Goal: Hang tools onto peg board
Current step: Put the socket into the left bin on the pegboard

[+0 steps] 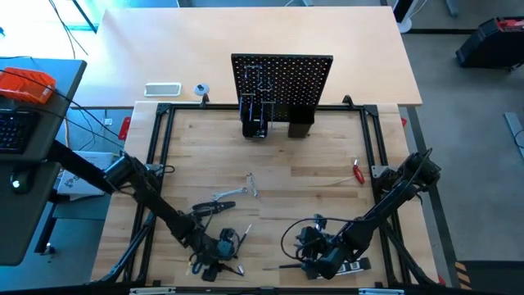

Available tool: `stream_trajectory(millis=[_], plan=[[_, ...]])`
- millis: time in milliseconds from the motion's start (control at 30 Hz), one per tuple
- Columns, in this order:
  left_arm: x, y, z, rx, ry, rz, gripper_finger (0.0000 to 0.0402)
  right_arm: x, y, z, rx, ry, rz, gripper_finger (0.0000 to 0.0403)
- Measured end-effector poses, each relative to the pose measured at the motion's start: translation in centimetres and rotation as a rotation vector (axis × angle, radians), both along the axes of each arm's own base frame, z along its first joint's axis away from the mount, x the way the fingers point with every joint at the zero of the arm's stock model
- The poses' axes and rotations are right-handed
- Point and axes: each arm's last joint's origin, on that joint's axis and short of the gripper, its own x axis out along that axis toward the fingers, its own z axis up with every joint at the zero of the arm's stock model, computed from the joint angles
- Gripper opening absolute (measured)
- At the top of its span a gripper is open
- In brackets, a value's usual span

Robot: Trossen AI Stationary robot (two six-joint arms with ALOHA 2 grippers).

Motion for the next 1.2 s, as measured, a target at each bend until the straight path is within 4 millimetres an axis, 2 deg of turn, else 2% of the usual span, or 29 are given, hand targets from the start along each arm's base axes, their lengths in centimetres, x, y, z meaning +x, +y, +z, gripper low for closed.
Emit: stream_trajectory(millis=[133,367,733,1000,1200], plan=[[-0.1,-0.7,0.4,0.077,-0.076,0.002,0.019,0.1,0.1,0.1,-0.003,-0.019,0.007,0.0115],[0.3,-0.3,0.5,0.2,-0.157,-0.058,0.019,0.2,0.2,0.3,-0.01,-0.057,-0.006,0.0115],[1.6,0.4,0.3,0.19,-0.195,-0.222,0.019,0.3,0.2,0.3,-0.028,-0.07,-0.001,0.0115],[2.2,0.7,-1.1,0.16,-0.184,-0.283,0.0167,0.5,0.0,0.3,-0.038,-0.066,-0.003,0.0115],[2.4,0.8,-1.1,0.174,-0.203,-0.297,0.0152,0.4,0.0,0.3,-0.042,-0.062,-0.002,0.0115]])
